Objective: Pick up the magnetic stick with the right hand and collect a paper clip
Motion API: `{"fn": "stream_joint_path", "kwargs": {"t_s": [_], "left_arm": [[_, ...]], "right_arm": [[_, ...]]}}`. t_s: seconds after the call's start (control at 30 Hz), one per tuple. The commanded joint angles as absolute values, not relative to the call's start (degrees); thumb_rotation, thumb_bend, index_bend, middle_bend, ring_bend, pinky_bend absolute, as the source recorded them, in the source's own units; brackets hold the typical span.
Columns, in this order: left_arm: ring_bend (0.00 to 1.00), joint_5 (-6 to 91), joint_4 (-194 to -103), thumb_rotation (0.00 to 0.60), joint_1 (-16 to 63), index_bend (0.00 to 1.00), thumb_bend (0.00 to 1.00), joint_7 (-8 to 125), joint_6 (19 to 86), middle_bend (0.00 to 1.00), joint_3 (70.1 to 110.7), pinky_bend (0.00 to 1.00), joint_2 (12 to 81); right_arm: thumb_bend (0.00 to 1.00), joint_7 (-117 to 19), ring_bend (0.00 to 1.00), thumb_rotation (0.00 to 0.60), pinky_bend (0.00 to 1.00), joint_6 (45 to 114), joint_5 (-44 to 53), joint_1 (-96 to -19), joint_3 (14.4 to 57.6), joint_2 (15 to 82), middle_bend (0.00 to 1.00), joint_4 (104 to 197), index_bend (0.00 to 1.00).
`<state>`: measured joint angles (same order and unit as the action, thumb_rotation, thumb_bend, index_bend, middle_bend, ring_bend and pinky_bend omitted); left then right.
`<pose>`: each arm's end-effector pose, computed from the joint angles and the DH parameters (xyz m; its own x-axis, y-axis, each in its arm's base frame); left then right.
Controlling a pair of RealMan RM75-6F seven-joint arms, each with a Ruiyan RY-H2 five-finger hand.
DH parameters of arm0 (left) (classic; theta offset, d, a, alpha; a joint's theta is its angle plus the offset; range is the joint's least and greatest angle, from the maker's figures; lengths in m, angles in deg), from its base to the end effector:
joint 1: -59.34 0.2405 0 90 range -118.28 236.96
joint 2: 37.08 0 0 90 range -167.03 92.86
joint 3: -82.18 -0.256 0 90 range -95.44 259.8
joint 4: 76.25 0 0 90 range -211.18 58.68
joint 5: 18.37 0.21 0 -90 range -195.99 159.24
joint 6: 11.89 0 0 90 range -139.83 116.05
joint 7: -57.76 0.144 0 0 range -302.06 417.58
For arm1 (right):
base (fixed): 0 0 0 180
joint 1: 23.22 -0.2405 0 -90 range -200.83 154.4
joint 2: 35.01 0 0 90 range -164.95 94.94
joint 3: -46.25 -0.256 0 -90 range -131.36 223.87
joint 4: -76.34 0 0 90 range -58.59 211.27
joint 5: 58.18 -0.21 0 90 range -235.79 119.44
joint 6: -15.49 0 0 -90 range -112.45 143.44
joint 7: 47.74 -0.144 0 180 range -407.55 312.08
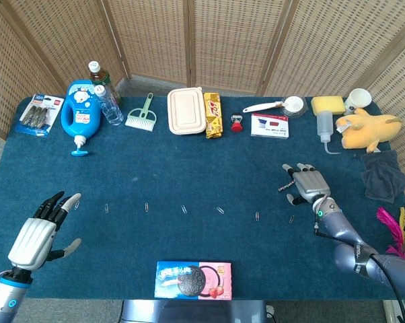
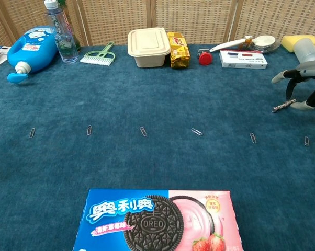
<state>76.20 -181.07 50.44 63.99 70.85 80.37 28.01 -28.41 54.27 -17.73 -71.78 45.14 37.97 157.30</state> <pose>-0.2387 0.1745 0.1177 0.3067 0.1014 0.9464 0.9317 -0.2351 -0.2768 -0.2480 -0.3783 0.0572 0.5067 -0.5089 0.6959 -0.8401 -0.1100 0.5312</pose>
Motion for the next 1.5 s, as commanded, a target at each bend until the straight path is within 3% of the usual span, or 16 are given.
{"fn": "stream_joint_path", "kwargs": {"t_s": [0.03, 0.93, 1.17, 1.3, 1.4, 1.5], "left_arm": [[0.05, 76.2, -181.0, 0.600, 50.4, 0.03, 0.42, 63.9, 70.8, 0.15, 80.4, 0.10, 28.0], [0.05, 76.7, -179.5, 0.600, 50.1, 0.02, 0.42, 62.2, 70.6, 0.15, 80.4, 0.10, 28.7], [0.05, 77.2, -179.7, 0.600, 50.4, 0.02, 0.42, 62.2, 71.3, 0.15, 80.3, 0.10, 28.4], [0.05, 77.3, -179.8, 0.600, 50.6, 0.02, 0.42, 62.2, 71.6, 0.15, 80.1, 0.10, 28.2], [0.05, 77.3, -179.8, 0.600, 50.7, 0.02, 0.42, 62.2, 71.6, 0.15, 80.1, 0.10, 28.1], [0.05, 77.3, -179.8, 0.600, 50.7, 0.02, 0.42, 62.3, 71.7, 0.15, 80.2, 0.10, 28.0]], "right_arm": [[0.45, -28.3, 0.00, 0.495, 0.10, 53.9, -18.3, -71.9, 45.3, 38.4, 0.31, 156.6, 0.00], [0.45, -24.5, 0.00, 0.495, 0.11, 58.8, -21.8, -71.0, 47.6, 35.0, 0.36, 164.3, 0.00], [0.45, -27.7, 0.01, 0.570, 0.11, 62.6, -16.1, -69.6, 45.1, 34.1, 0.27, 166.1, 0.00], [0.45, -27.9, 0.14, 0.579, 0.19, 65.7, -11.0, -68.3, 44.9, 34.2, 0.27, 165.4, 0.03], [0.45, -26.7, 0.31, 0.577, 0.31, 67.8, -7.5, -67.6, 45.6, 34.8, 0.38, 163.8, 0.16], [0.45, -25.6, 0.47, 0.578, 0.43, 69.6, -4.7, -66.9, 46.2, 35.7, 0.50, 161.8, 0.19]]}}
